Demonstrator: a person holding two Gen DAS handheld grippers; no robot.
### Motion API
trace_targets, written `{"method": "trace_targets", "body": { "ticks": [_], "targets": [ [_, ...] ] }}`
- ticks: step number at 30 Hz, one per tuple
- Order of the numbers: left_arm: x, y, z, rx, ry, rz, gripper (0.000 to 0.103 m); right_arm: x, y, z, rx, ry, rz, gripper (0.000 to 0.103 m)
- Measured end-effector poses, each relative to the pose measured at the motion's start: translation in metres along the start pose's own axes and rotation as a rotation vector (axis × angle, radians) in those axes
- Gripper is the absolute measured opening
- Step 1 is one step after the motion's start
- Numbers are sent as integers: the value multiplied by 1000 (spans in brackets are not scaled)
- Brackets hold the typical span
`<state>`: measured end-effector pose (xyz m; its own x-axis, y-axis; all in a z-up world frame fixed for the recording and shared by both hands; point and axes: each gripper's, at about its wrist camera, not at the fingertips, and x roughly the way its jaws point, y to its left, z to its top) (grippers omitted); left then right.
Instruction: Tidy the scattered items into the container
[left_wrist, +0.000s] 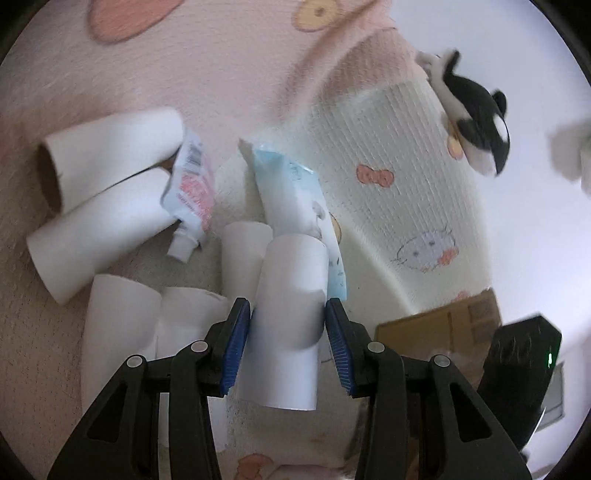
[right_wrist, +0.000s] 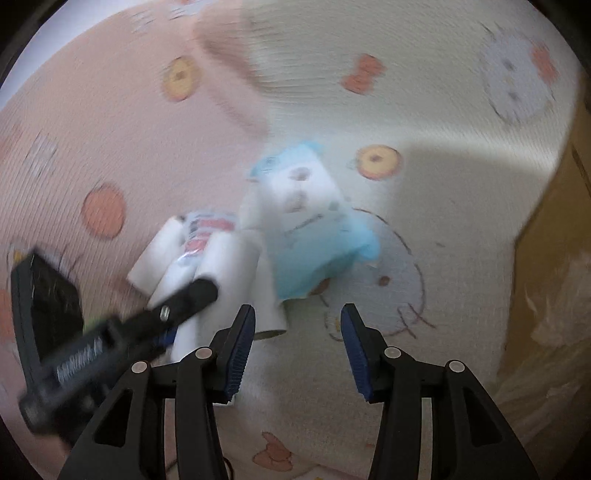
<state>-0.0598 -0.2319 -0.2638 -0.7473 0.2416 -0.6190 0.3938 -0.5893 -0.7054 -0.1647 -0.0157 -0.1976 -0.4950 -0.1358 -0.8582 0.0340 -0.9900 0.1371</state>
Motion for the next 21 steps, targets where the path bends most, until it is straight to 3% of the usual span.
{"method": "trace_targets", "body": {
  "ticks": [3,8,17,21],
  "targets": [
    [2,10,0,-63,2,-10,46,2,17,-5,-111,7,3,45],
    [2,11,2,-72,1,-24,46,3,37,-12,-233,2,26,45],
    [2,13,3,-62,15,-45,46,12,25,-11,-141,29,149,45],
    [2,10,2,-51,23,-52,46,14,30,-13,-162,36,174,45]
  ]
}}
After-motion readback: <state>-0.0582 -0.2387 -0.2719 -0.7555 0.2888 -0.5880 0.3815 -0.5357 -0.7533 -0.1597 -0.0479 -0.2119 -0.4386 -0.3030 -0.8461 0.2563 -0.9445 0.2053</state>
